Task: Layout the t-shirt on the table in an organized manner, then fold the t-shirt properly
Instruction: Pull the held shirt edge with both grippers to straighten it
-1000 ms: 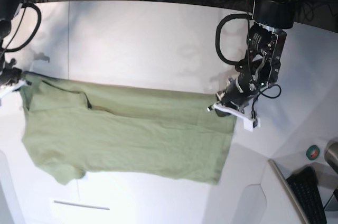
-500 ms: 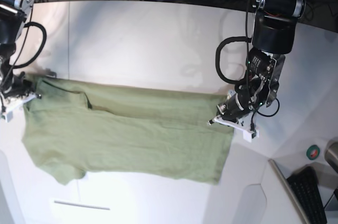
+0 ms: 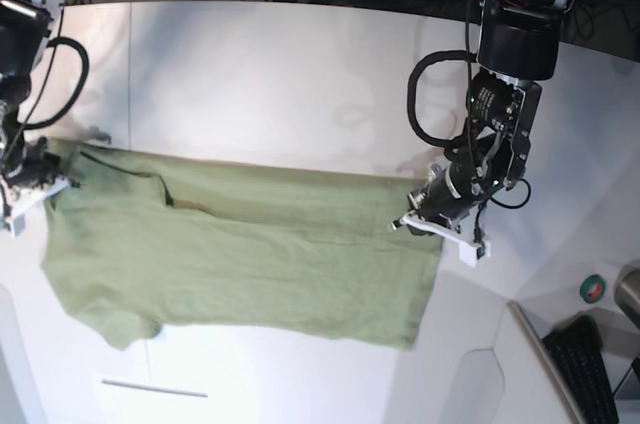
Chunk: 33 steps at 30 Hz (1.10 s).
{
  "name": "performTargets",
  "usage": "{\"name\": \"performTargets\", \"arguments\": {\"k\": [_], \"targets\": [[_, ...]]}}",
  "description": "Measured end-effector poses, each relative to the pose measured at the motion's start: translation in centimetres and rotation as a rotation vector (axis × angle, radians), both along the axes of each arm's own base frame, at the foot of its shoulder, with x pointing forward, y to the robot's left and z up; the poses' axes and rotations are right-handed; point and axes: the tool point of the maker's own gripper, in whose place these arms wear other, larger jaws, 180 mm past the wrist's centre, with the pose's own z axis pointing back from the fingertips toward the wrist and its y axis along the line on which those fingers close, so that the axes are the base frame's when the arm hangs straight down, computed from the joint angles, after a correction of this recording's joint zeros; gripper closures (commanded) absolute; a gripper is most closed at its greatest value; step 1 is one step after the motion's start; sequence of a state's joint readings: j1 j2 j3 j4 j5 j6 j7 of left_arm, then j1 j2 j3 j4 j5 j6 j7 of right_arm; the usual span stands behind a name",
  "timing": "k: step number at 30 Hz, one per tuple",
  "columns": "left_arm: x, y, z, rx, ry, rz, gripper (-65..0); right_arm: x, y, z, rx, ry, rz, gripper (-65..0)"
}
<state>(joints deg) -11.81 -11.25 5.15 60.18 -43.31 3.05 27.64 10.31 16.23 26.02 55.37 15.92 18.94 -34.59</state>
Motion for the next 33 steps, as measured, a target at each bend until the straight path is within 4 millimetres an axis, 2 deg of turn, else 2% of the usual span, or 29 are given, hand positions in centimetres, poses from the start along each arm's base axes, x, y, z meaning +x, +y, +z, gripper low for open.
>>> {"name": "performTargets", "arguments": {"k": [4, 8, 10, 12, 15, 17, 20, 25, 33], "targets": [[0.2, 0.2, 0.2, 0.003, -0.005, 0.001, 0.0, 0.3, -2.1, 0.5, -0.033, 0.007, -0.014, 0.0], [0.8, 0.0, 1.0, -0.004, -0.028, 0.000, 0.0, 0.4, -1.5, -0.3, -0.003, 0.007, -0.026, 0.0], [0.7, -0.4, 2.1, -0.003, -0.061, -0.019, 0.0, -0.5, -1.2, -0.2, -0.008, 0.016, -0.010, 0.0], [0.4, -0.6, 2.7, 0.000, -0.090, -0.024, 0.0, -1.4, -1.8, 0.0, -0.041, 0.017, 0.002, 0.0], [-0.4, -0.1, 0.8, 0.004, -0.027, -0.013, 0.0, -2.2, -2.9, -0.9, -0.058, 0.036, -0.022, 0.0], [-0.6, 0.2, 0.1, 0.014, -0.001, -0.013, 0.0, -1.9, -2.5, -1.0, -0.042, 0.039, -0.023, 0.0], [-0.1, 0.4, 0.4, 0.017, -0.013, -0.010, 0.0, -1.1, -1.9, -0.6, -0.025, 0.010, -0.021, 0.0], [-0.1, 0.4, 0.3, 0.016, -0.009, -0.010, 0.0, -1.7, -2.4, -0.9, -0.038, 0.030, -0.020, 0.0], [0.4, 1.1, -0.6, 0.020, 0.025, 0.012, 0.0, -1.3, -2.1, -1.3, -0.018, 0.039, -0.028, 0.0]]}}
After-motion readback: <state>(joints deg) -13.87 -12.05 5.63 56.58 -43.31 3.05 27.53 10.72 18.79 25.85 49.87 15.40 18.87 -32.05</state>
